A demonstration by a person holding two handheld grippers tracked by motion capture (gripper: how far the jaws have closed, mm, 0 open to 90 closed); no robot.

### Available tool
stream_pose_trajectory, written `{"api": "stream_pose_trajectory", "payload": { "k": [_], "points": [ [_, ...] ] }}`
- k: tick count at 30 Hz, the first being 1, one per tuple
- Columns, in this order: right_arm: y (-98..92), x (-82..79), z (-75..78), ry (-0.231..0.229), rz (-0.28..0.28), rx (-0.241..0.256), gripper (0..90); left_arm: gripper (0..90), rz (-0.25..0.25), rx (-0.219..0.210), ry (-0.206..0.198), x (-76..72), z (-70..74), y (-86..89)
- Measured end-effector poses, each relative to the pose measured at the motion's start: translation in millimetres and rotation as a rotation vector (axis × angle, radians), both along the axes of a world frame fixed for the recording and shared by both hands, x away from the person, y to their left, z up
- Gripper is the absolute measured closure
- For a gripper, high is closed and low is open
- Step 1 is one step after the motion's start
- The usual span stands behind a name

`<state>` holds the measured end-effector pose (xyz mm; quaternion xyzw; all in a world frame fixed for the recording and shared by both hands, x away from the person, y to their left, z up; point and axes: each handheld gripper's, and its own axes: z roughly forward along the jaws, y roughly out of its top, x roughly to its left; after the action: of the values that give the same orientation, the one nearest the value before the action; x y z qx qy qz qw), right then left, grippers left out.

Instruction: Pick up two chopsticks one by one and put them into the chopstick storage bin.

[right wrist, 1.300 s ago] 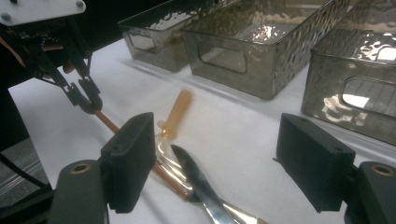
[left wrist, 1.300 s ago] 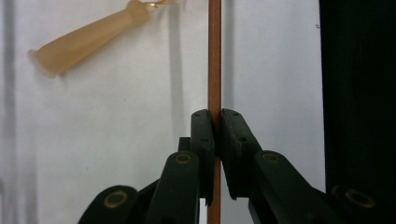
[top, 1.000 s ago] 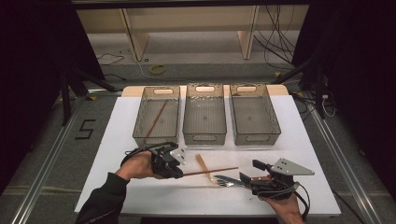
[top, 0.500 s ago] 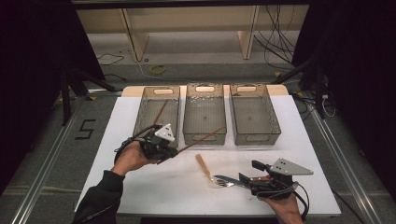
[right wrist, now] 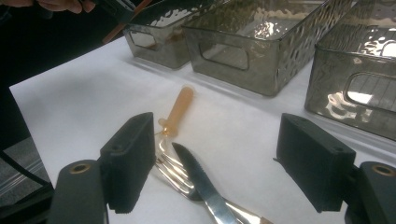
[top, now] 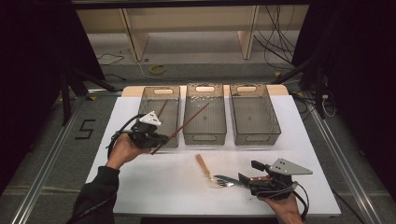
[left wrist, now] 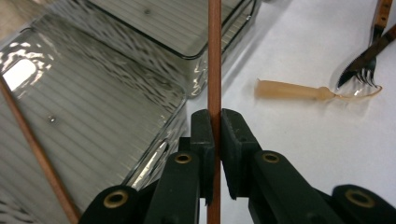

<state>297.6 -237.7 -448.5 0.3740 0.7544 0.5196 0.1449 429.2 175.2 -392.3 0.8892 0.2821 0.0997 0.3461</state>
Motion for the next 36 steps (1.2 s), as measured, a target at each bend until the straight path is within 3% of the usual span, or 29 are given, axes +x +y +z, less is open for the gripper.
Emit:
{"api": "stream_pose_trajectory", "payload": {
  "k": [15, 24, 36],
  "points": [
    [-0.4, 0.5, -0.6, 0.006, -0.002, 0.001, 29.0, 83.4, 0.145, -0.071, -0.005, 28.8, 12.6, 35.4],
    [-0.5, 0.7, -0.8, 0.009, -0.003, 0.003, 28.9, 83.4, 0.218, -0.070, 0.014, 50.9, 17.0, 44.0],
    [-0.7, 0.6, -0.6, 0.009, -0.002, 0.004, 28.9, 83.3, 0.297, -0.091, 0.044, 68.2, 2.5, 51.8]
  ]
}}
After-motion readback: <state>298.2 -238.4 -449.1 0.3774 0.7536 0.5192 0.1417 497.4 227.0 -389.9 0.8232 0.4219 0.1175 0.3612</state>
